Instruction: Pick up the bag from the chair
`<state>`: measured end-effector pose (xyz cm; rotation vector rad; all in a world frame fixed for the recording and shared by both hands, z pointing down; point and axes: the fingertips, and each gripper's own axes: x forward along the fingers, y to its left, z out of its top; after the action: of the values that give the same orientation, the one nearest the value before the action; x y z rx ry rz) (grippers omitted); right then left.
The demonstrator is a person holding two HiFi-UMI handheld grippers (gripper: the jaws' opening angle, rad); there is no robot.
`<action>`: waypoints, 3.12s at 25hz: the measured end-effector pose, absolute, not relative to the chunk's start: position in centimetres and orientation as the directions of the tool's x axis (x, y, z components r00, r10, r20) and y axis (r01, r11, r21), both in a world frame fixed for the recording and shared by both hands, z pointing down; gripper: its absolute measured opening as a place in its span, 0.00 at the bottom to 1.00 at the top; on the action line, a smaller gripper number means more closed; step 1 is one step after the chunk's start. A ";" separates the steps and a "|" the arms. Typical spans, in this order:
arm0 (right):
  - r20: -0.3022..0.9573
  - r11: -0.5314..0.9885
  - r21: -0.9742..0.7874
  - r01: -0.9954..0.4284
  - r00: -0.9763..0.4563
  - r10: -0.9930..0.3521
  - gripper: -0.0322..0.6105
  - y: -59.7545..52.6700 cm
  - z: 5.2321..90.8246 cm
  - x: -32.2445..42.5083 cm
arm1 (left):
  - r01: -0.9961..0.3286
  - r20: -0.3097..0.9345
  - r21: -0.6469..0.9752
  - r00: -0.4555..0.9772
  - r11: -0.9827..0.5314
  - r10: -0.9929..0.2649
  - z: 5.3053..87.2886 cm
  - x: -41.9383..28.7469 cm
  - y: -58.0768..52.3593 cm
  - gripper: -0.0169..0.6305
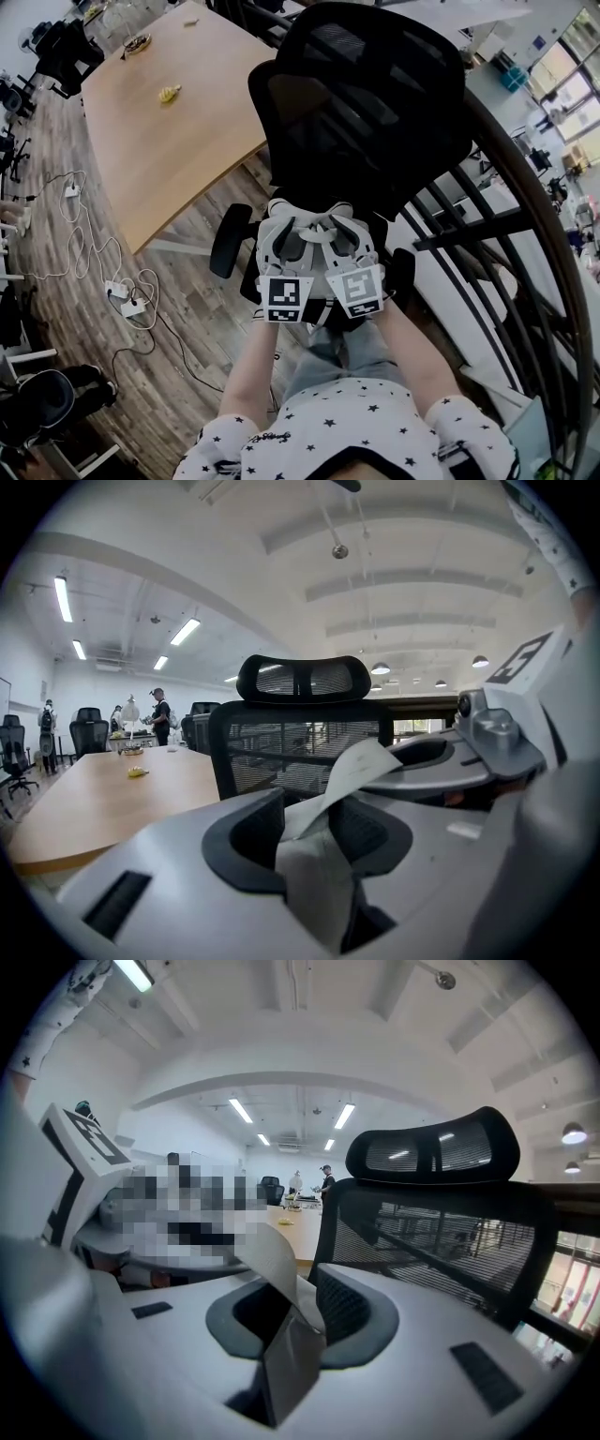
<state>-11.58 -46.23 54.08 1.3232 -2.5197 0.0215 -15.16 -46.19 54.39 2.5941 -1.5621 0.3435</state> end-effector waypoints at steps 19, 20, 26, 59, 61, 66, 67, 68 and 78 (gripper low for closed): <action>0.220 0.536 -0.039 -0.844 -0.530 -0.819 0.05 -41.2 50.6 -12.1 | -0.888 0.159 0.001 0.455 -0.461 -0.876 50.2 -15.0 -40.8 0.06; 0.215 0.536 -0.038 -0.843 -0.531 -0.820 0.05 -40.7 50.3 -12.0 | -0.887 0.155 0.003 0.456 -0.461 -0.877 49.9 -14.9 -40.3 0.06; 0.175 0.546 -0.035 -0.837 -0.543 -0.821 0.05 -37.4 47.8 -11.7 | -0.897 0.114 0.011 0.439 -0.441 -0.891 47.3 -14.6 -36.8 0.05; 0.066 0.768 -0.021 -0.640 -0.767 -0.638 0.04 -1.8 39.8 -1.2 | -0.988 -0.001 0.026 0.153 -0.153 -0.988 39.5 -3.8 0.1 0.05; 0.069 0.771 -0.029 -0.636 -0.771 -0.633 0.04 0.0 39.6 -0.1 | -0.988 0.002 0.033 0.150 -0.150 -0.989 39.4 -2.6 1.9 0.05; 0.060 0.780 -0.022 -0.626 -0.779 -0.624 0.04 3.2 38.3 2.1 | -0.989 -0.014 0.041 0.144 -0.144 -0.990 38.1 -0.3 5.3 0.05; 0.056 0.781 -0.016 -0.624 -0.781 -0.622 0.04 3.8 38.1 2.3 | -0.989 -0.018 0.043 0.142 -0.143 -0.990 37.8 0.0 5.8 0.05; 0.052 0.782 -0.012 -0.623 -0.781 -0.622 0.04 4.3 37.9 2.6 | -0.989 -0.021 0.044 0.143 -0.144 -0.990 37.6 0.2 6.3 0.05; 0.024 0.772 0.003 -0.636 -0.772 -0.635 0.04 8.4 37.0 3.9 | -0.982 -0.038 0.051 0.181 -0.183 -0.983 36.7 1.7 10.5 0.05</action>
<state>3.91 8.44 37.02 1.0528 -2.9350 0.0089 1.74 10.49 36.70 2.4020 -1.9986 -0.0970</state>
